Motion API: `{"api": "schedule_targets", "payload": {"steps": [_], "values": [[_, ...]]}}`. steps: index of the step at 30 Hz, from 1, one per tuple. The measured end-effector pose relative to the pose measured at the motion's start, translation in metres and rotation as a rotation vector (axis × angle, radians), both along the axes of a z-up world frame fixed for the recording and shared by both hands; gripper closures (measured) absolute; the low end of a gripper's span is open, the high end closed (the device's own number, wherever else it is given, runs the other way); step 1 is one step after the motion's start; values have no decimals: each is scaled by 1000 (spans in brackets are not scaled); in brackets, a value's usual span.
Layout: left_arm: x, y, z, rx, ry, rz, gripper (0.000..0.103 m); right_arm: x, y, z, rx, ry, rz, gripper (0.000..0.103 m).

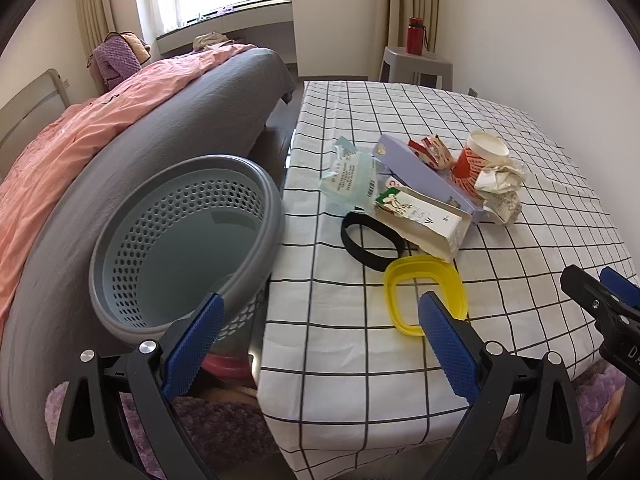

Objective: Collect trash
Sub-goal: 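Reach the left gripper to the yellow plastic lid and close on it, then lift the yellow lid with the left gripper while the right gripper grasps crumpled paper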

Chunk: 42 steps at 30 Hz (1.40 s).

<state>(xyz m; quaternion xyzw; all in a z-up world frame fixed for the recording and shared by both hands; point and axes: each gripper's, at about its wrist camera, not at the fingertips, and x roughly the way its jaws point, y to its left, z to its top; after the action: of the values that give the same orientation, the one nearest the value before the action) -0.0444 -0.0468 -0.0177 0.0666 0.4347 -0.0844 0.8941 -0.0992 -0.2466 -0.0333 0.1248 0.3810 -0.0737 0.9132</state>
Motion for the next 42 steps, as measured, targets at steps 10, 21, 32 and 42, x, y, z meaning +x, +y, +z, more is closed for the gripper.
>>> {"api": "schedule_targets", "payload": {"steps": [10,21,32,42], "values": [[12,-52,-29,-14,85,-94,10,-4,-46,-19,59,0,-73,6],[29,-78,-55,-20,186,-116,10,0,-67,-37,125,13,-88,6],[41,-79,-72,-36,228,-94,11,1,-69,-42,140,19,-83,6],[38,-69,-65,-66,220,-109,34,1,-69,-44,133,22,-83,6]]}}
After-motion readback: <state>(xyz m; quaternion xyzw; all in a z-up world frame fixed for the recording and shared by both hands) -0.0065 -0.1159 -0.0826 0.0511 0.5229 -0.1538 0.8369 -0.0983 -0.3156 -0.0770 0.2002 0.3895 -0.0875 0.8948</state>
